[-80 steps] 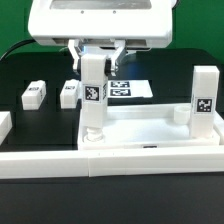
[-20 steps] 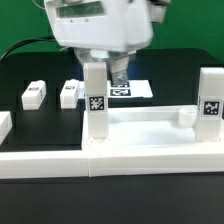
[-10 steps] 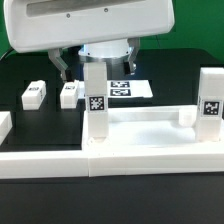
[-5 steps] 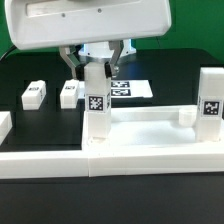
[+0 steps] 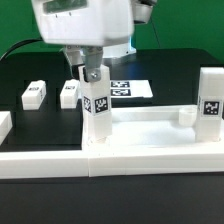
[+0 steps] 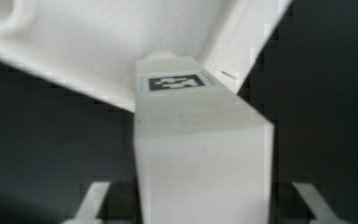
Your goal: Assemble desk
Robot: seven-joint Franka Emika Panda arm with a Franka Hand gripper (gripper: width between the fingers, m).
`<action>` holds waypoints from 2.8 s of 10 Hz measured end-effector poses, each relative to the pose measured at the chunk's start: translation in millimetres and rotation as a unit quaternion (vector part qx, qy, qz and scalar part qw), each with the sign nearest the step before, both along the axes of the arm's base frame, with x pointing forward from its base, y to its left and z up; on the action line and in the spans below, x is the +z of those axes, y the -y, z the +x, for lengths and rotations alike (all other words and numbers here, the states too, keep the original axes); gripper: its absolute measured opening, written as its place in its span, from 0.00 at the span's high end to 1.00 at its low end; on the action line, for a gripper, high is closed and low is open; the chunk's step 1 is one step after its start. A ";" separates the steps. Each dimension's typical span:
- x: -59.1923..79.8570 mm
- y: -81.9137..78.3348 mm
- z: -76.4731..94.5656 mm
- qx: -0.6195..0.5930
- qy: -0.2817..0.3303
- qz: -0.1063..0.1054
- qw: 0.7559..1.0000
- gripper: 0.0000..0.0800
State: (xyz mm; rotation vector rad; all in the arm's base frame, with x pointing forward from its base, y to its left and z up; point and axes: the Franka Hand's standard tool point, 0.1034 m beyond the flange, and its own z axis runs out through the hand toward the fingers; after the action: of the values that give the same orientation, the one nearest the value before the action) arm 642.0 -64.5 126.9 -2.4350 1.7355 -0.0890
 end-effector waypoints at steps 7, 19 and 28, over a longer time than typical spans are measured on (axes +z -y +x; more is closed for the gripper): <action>-3.0 -3.5 -3.8 0.028 0.006 0.001 1.000 0.36; -14.8 -21.1 -9.8 0.501 0.011 -0.029 0.865 0.34; -17.3 -15.0 -7.5 -0.007 -0.030 0.025 0.999 0.63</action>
Offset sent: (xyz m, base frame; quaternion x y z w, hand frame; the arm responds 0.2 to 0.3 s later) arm 0.0000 0.0000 0.0000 0.0000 0.0000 0.1296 0.9916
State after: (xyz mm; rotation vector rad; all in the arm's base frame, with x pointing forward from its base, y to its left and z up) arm 634.5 -49.5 109.6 -2.4135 1.7569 0.0254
